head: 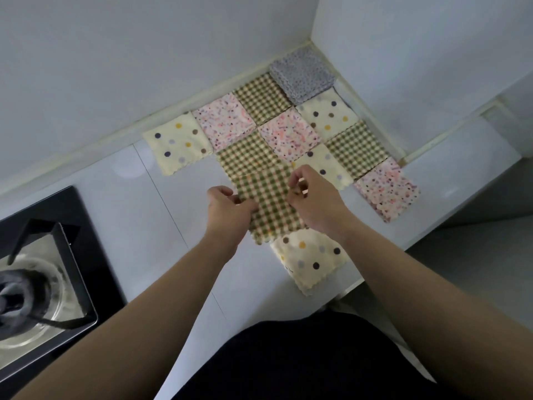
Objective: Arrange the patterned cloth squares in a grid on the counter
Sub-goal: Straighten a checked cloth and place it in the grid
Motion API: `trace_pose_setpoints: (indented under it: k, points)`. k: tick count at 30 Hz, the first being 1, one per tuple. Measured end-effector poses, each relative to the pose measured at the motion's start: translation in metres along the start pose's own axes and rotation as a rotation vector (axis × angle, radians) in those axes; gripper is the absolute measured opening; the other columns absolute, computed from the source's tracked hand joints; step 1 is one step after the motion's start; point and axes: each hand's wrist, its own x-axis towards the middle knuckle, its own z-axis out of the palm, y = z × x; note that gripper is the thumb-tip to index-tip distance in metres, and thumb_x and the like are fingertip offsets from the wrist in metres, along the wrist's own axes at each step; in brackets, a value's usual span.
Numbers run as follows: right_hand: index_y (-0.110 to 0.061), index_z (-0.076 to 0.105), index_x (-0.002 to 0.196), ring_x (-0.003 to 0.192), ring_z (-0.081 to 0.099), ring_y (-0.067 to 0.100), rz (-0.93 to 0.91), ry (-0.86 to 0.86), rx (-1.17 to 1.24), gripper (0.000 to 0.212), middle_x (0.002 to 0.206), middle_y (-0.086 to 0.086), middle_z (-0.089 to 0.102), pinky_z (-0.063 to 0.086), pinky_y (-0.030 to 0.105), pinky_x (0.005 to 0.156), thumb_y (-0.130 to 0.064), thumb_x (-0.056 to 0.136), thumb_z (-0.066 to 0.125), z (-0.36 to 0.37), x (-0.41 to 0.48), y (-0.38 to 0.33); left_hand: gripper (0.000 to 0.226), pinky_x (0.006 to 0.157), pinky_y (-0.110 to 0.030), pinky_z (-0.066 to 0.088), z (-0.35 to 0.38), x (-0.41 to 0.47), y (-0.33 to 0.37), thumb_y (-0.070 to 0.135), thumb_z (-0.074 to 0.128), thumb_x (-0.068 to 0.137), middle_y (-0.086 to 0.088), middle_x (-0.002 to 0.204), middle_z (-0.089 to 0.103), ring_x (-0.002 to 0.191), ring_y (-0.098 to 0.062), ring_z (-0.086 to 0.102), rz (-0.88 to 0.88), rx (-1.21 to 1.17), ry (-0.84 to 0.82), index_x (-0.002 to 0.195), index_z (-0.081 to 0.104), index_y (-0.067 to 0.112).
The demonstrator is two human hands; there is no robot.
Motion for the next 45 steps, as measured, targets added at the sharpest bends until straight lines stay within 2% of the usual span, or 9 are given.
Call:
trace_pose_setpoints:
  k: [7, 12, 16, 20, 24, 30, 35, 40, 45]
  points:
    - [-0.025, 0.067, 0.107, 0.078, 0.058, 0.003, -0.089, -0.030, -0.161, 0.012, 0.100, -0.015, 0.059, 0.040, 0.012, 0.065, -0.018, 0.101, 0.059, -0.004, 0.009, 0.013, 0.025, 0.047, -0.022, 0.040, -0.002, 0.017, 0.003, 0.003, 0.059, 0.093, 0.004, 0.081, 0.063, 0.060, -0.012, 0.050, 0.240, 0.288, -0.082, 0.080, 0.059, 0.025]
    - [-0.020, 0.069, 0.113, 0.090, 0.057, 0.007, -0.267, -0.031, -0.342, 0.019, 0.113, -0.007, 0.060, 0.040, 0.006, 0.079, -0.011, 0.099, 0.061, -0.016, 0.059, -0.007, 0.030, 0.065, -0.022, 0.050, -0.006, 0.034, 0.014, 0.006, 0.061, 0.096, 0.012, 0.114, 0.065, 0.089, -0.010, 0.065, 0.294, 0.318, -0.059, 0.103, 0.071, 0.033]
    - [-0.016, 0.069, 0.119, 0.102, 0.054, 0.011, -0.352, -0.064, -0.406, 0.026, 0.121, 0.002, 0.061, 0.040, 0.019, 0.093, -0.007, 0.097, 0.058, -0.005, 0.113, -0.021, 0.028, 0.083, -0.030, 0.059, -0.004, 0.060, 0.022, 0.010, 0.064, 0.095, 0.018, 0.121, 0.057, 0.097, -0.009, 0.065, 0.305, 0.319, 0.044, 0.111, 0.070, 0.032]
    - [-0.012, 0.067, 0.124, 0.107, 0.054, 0.015, -0.338, -0.060, -0.450, 0.031, 0.122, 0.007, 0.059, 0.036, 0.012, 0.086, -0.003, 0.097, 0.055, 0.008, 0.140, -0.019, 0.028, 0.087, -0.024, 0.055, 0.002, 0.083, 0.025, 0.009, 0.064, 0.095, 0.015, 0.120, 0.056, 0.094, -0.004, 0.061, 0.306, 0.378, 0.087, 0.112, 0.069, 0.030]
    - [-0.008, 0.063, 0.129, 0.109, 0.057, 0.020, -0.350, -0.066, -0.436, 0.034, 0.127, 0.008, 0.055, 0.045, 0.025, 0.094, 0.000, 0.097, 0.051, 0.016, 0.146, -0.013, 0.029, 0.077, -0.009, 0.046, 0.005, 0.101, 0.025, 0.006, 0.063, 0.094, 0.013, 0.120, 0.055, 0.094, -0.006, 0.060, 0.314, 0.465, 0.101, 0.115, 0.070, 0.026]
    - [-0.012, 0.048, 0.140, 0.103, 0.055, 0.023, -0.313, -0.079, -0.532, 0.044, 0.127, 0.009, 0.052, 0.055, 0.040, 0.084, -0.006, 0.096, 0.053, 0.026, 0.152, -0.006, 0.033, 0.093, -0.025, 0.046, 0.010, 0.111, 0.020, 0.004, 0.059, 0.092, 0.001, 0.131, 0.049, 0.107, -0.016, 0.053, 0.290, 0.616, 0.125, 0.121, 0.067, 0.018]
    - [-0.013, 0.051, 0.133, 0.111, 0.054, 0.028, -0.196, -0.016, -0.589, 0.044, 0.120, 0.009, 0.058, 0.052, 0.044, 0.091, -0.039, 0.098, 0.058, 0.035, 0.156, -0.011, 0.037, 0.101, -0.039, 0.049, 0.014, 0.112, 0.019, 0.005, 0.055, 0.089, -0.004, 0.140, 0.040, 0.118, -0.026, 0.052, 0.237, 0.668, 0.164, 0.123, 0.064, 0.016]
    - [-0.014, 0.059, 0.103, 0.089, 0.062, 0.024, -0.072, -0.028, -0.500, 0.028, 0.093, 0.003, 0.063, 0.054, 0.038, 0.075, -0.038, 0.091, 0.067, 0.039, 0.162, -0.022, 0.034, 0.086, -0.022, 0.043, 0.012, 0.107, 0.026, 0.005, 0.057, 0.090, -0.001, 0.135, 0.039, 0.099, -0.015, 0.047, 0.167, 0.582, 0.167, 0.121, 0.064, 0.016]
    - [-0.014, 0.053, 0.099, 0.073, 0.053, 0.012, -0.061, -0.110, -0.161, 0.020, 0.084, -0.004, 0.055, 0.043, 0.028, 0.061, -0.020, 0.086, 0.068, 0.036, 0.149, -0.040, 0.035, 0.068, -0.030, 0.053, 0.002, 0.105, 0.029, 0.009, 0.061, 0.080, 0.001, 0.122, 0.052, 0.096, -0.017, 0.058, 0.047, 0.380, 0.184, 0.112, 0.056, 0.021]
